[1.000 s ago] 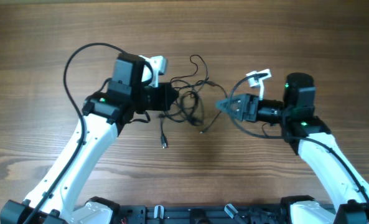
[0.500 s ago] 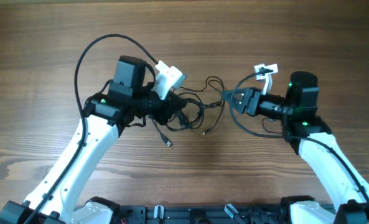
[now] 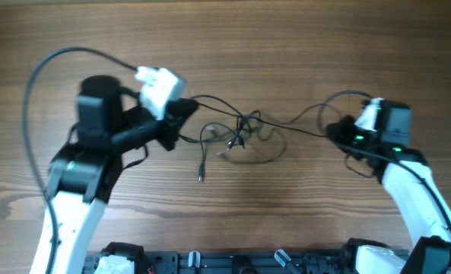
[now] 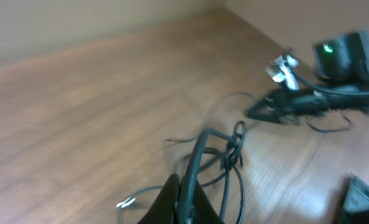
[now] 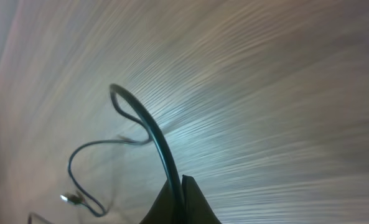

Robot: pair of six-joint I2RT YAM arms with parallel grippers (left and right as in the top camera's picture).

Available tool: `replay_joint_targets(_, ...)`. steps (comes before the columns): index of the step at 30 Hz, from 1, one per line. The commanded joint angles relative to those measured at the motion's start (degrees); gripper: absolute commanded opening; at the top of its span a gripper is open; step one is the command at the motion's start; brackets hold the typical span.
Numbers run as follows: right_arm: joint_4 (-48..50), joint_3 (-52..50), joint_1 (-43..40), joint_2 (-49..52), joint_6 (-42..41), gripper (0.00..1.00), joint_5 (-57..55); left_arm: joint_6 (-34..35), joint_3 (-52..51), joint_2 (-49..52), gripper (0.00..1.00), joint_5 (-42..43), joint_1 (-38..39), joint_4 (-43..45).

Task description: Untangle cables

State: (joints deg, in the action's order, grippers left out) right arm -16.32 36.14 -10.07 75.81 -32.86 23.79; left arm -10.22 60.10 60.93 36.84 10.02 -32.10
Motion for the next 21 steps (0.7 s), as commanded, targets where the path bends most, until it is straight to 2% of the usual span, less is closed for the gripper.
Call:
replay_joint_targets(1,-1.5,0.2,-10.2,0.8,0.3,0.04,0.6,1.1,0.3,-5.1,0.04,-3.1,-7.4,0.1)
replay_joint_targets(2,-1.8,0.2,-12.9,0.8,0.3,0.04,1.6,2.6,0.2,-5.6,0.04,-3.8,-8.9,-0.1)
replay_joint_targets(5,-3.7,0.2,-19.2,0.8,0.3,0.04,1.5,10.0,0.2,-5.6,0.04,-13.1,-13.6,-1.9)
replay_joint_targets(6,-4.2,0.2,-20.7,0.8,0.3,0.04,1.6,15.4,0.2,-5.6,0.04,-19.4,-15.0,-2.6)
replay_joint_targets(7,-5.2,0.2,-23.0,0.8,0.3,0.04,1.6,24.1,0.2,-5.6,0.04,-27.6,-17.0,-3.6)
replay_joint_targets(8,-5.5,0.2,-24.9,0.8,0.6,0.14,3.7,29.2,0.2,-5.6,0.04,-27.6,-18.4,-3.5)
replay_joint_targets(9,-5.5,0.2,-25.1,0.8,1.5,0.20,5.6,28.9,0.2,-5.4,0.04,-25.3,-18.5,-3.2)
replay_joint_targets(10,-5.4,0.2,-24.9,0.8,4.3,0.36,10.8,27.3,0.2,-5.1,0.04,-19.8,-18.5,-2.5)
replay_joint_targets(11,-5.4,0.2,-24.4,0.8,7.3,0.58,15.9,23.7,0.2,-4.2,0.04,-11.3,-18.5,-1.7)
replay_joint_targets(12,-5.4,0.2,-23.4,0.8,10.2,0.73,20.5,20.7,0.2,-3.3,0.04,-4.9,-18.5,-1.5)
replay_joint_targets(13,-5.5,0.2,-22.0,0.8,12.2,0.82,24.7,17.0,0.2,-1.6,0.04,3.9,-18.5,-1.4)
replay_joint_targets(15,-5.4,0.2,-19.0,0.8,15.2,0.86,30.8,13.4,0.2,1.5,0.13,15.3,-18.5,-1.4)
replay_joint_targets(18,-4.4,0.2,-11.4,0.8,19.4,0.86,35.1,13.2,0.2,6.2,0.13,22.5,-17.6,-1.6)
replay_joint_targets(19,-3.6,0.2,-9.1,0.8,19.2,0.86,34.6,13.2,0.2,7.8,0.21,22.9,-16.4,-1.6)
replay_joint_targets(20,-2.8,0.2,-7.3,0.8,19.1,0.86,34.3,13.2,0.2,9.1,0.36,22.9,-15.0,-1.6)
replay_joint_targets(21,-1.9,0.2,-5.6,0.8,18.9,0.90,34.1,13.2,0.2,10.7,0.72,22.4,-13.3,-1.6)
